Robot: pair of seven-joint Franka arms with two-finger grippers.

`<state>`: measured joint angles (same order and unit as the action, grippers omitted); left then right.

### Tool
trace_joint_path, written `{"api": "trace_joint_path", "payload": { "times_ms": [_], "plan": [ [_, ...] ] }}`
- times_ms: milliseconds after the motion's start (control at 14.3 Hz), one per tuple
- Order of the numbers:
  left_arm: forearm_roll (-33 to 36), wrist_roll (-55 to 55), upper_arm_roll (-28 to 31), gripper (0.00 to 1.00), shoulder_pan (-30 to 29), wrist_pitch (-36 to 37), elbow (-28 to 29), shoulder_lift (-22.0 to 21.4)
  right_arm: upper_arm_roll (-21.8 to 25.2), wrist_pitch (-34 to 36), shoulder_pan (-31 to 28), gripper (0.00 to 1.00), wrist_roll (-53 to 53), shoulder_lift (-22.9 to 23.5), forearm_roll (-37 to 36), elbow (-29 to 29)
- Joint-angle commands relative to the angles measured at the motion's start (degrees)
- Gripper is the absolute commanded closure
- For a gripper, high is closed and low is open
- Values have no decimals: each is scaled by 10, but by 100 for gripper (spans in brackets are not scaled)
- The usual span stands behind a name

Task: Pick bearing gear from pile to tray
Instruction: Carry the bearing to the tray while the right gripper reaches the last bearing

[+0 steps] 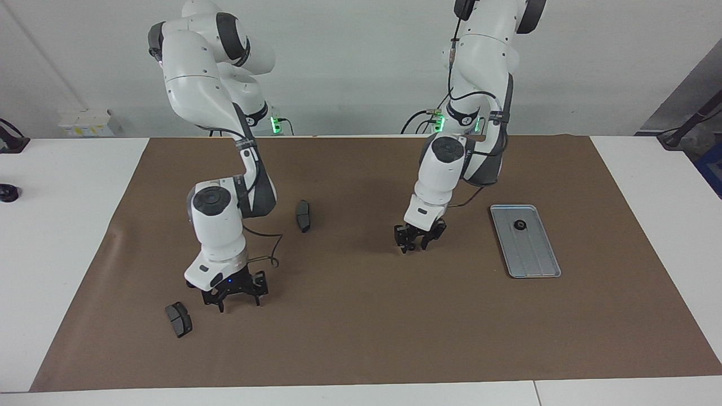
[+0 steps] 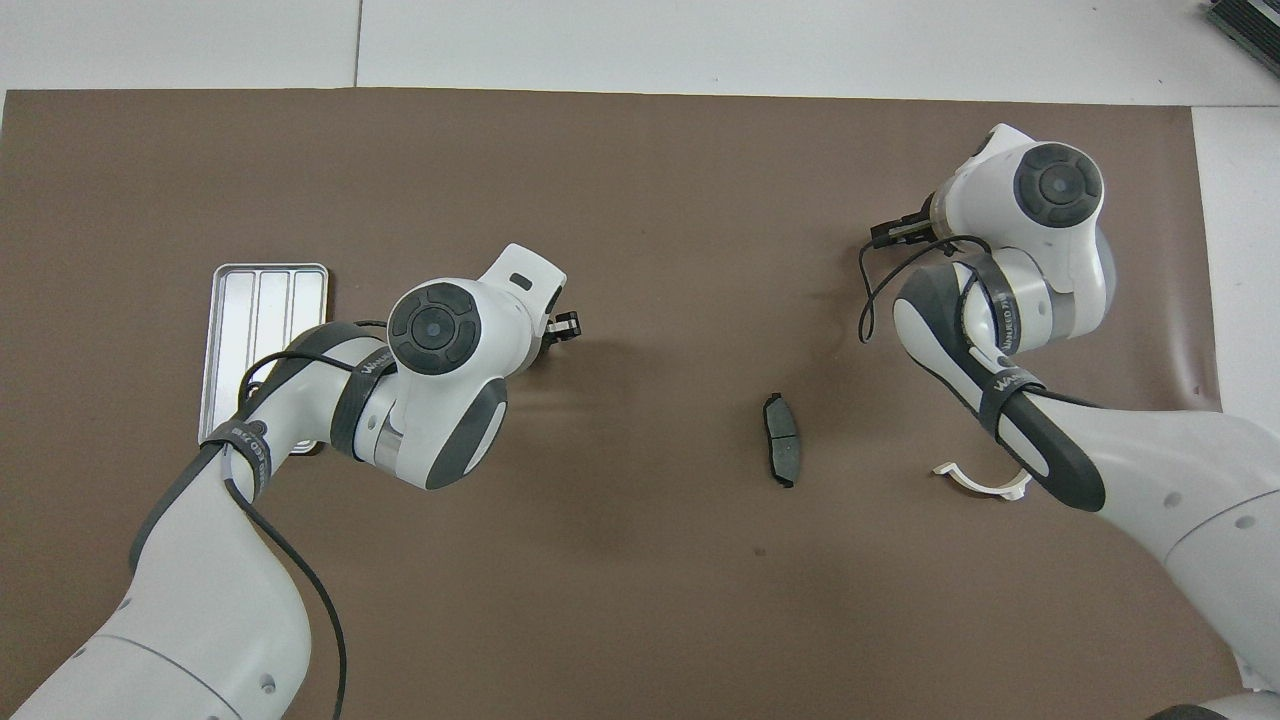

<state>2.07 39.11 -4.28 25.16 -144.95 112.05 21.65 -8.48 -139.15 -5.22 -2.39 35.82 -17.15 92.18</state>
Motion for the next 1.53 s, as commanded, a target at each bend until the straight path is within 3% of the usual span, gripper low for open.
{"api": "trace_joint_path", "payload": {
  "times_ms": [0, 419, 558, 628, 698, 977, 1256, 1465],
  "plan": [
    [22, 13, 12, 59, 9, 1, 1, 2, -10, 26, -30, 9, 21, -6, -13, -2],
    [22, 14, 12, 59, 10, -1, 9, 2, -13, 45, -66, 16, 25, -8, -1, -3],
    [22, 15, 12, 68, 11, -3, 13, 2, -13, 70, -72, 19, 25, -11, 33, -4],
    [22, 15, 12, 78, 11, -3, 13, 2, -12, 77, -73, 19, 25, -15, 50, -4],
    [23, 15, 12, 100, 11, -4, 13, 2, -12, 84, -73, 20, 25, -16, 61, -4],
    [24, 5, 12, 100, 1, 9, -4, -5, -11, 104, -70, 23, 8, -18, 73, -4],
    [3, -82, 5, 100, -102, 96, -8, -77, -11, 140, -63, 33, -16, -23, 70, -2],
    [-67, -231, 6, 100, -187, 121, -7, -94, -10, 174, -62, 40, -24, -29, 63, -2]
  ]
}}
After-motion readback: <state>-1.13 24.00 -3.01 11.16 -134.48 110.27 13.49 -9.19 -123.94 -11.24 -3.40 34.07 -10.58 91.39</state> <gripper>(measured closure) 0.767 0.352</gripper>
